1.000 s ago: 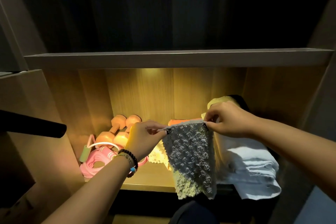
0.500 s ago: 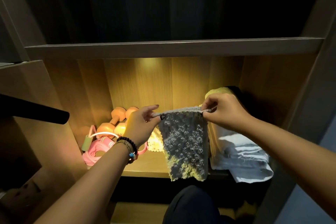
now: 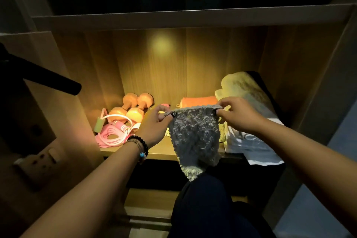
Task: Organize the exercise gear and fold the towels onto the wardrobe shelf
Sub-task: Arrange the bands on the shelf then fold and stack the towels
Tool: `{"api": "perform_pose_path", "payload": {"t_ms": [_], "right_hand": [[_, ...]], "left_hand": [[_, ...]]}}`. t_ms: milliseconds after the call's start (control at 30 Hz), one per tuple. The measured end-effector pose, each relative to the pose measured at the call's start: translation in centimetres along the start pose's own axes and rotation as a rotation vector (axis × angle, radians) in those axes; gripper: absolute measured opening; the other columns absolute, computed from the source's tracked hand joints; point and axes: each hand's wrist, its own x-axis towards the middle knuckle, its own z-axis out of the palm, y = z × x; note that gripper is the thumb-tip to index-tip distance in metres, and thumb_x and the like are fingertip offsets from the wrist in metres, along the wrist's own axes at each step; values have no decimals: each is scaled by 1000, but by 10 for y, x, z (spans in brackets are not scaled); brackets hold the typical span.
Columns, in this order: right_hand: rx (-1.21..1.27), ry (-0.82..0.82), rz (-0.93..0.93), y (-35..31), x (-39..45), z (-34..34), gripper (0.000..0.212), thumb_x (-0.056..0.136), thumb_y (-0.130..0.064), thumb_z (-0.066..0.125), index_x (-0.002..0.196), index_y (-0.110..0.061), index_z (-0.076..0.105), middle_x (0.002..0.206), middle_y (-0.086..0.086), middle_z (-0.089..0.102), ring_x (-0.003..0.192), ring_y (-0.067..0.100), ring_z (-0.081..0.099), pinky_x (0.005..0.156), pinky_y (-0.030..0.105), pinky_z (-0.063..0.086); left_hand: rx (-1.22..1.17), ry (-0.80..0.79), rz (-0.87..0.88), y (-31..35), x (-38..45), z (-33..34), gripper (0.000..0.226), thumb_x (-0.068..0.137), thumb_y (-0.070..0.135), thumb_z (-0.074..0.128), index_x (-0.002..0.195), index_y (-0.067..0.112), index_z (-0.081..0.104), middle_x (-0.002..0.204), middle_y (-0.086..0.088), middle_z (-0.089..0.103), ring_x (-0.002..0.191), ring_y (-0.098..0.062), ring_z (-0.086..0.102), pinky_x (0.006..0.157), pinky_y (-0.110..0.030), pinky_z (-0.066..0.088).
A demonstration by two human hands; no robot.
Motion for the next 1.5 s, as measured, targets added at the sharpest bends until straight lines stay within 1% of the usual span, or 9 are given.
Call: {"api": "perform_pose_path", "payload": {"t_ms": [200, 333, 433, 567, 733, 900, 1100, 1333, 1500], "right_hand": [[184, 151, -7, -22, 16, 6, 11, 92, -16, 55, 87, -11, 64, 89, 8, 67, 82, 28, 67, 76, 55, 55], [286, 139, -2, -46, 21, -12, 9, 96, -8, 51, 94, -6, 59, 93, 17, 66, 64, 21, 71, 58, 42, 58], [473, 11, 63, -56, 22, -22, 9, 98, -3, 46, 98, 2, 54, 88, 27, 63, 61, 25, 71, 47, 27, 54], [534, -104, 144, -60, 30, -18, 10, 98, 0, 41, 101, 0, 51, 96, 25, 63, 80, 31, 71, 69, 37, 60], [409, 43, 32, -53, 31, -5, 13, 89, -13, 53, 93, -1, 58, 105, 31, 60, 96, 42, 61, 89, 63, 47], [429, 47, -78, -35, -13, 9, 10, 92, -6, 56, 86, -12, 61, 91, 18, 63, 83, 20, 56, 77, 36, 45], [490, -71, -6, 17, -94, 61, 11, 85, -6, 69, 95, -10, 69, 99, -2, 72, 93, 14, 68, 83, 28, 53], [515, -66, -8, 41, -154, 104, 15, 83, -4, 70, 89, -17, 71, 101, -12, 72, 102, 5, 64, 91, 19, 47], [515, -28, 17, 48, -178, 117, 14, 84, -7, 70, 88, -20, 71, 101, -14, 71, 99, 6, 65, 88, 18, 48]], "left_hand": [[-151, 174, 70, 25, 13, -16, 6, 94, 16, 60, 93, 19, 55, 64, 1, 66, 55, -14, 52, 49, -25, 40], [105, 228, 236, 52, 20, -31, 8, 95, 19, 60, 102, 15, 60, 81, 13, 63, 70, -1, 58, 57, -11, 48], [106, 177, 256, 64, 23, -45, 4, 95, 19, 59, 96, 15, 59, 76, 0, 66, 62, -13, 61, 56, -25, 51], [-2, 50, 113, 66, 27, -52, 6, 96, 14, 57, 99, 10, 55, 88, -14, 67, 62, -15, 71, 52, -25, 57], [53, 143, 158, 57, 25, -51, 5, 95, 12, 56, 100, 9, 57, 98, -4, 67, 83, -13, 70, 67, -25, 60], [-80, 142, 157, 30, -22, -42, 3, 91, 11, 62, 91, 14, 63, 94, -5, 71, 85, -24, 69, 76, -36, 59], [-99, 63, 81, -30, -105, -15, 10, 87, 1, 64, 93, 8, 67, 92, 5, 71, 89, -2, 66, 80, -19, 54], [-145, 96, 22, -70, -168, 4, 23, 85, -4, 65, 92, 17, 71, 98, 9, 74, 98, -3, 67, 83, -15, 51], [-99, 119, -26, -87, -188, 13, 15, 84, -1, 68, 83, 14, 69, 81, 11, 71, 79, -2, 65, 73, -13, 49]]}}
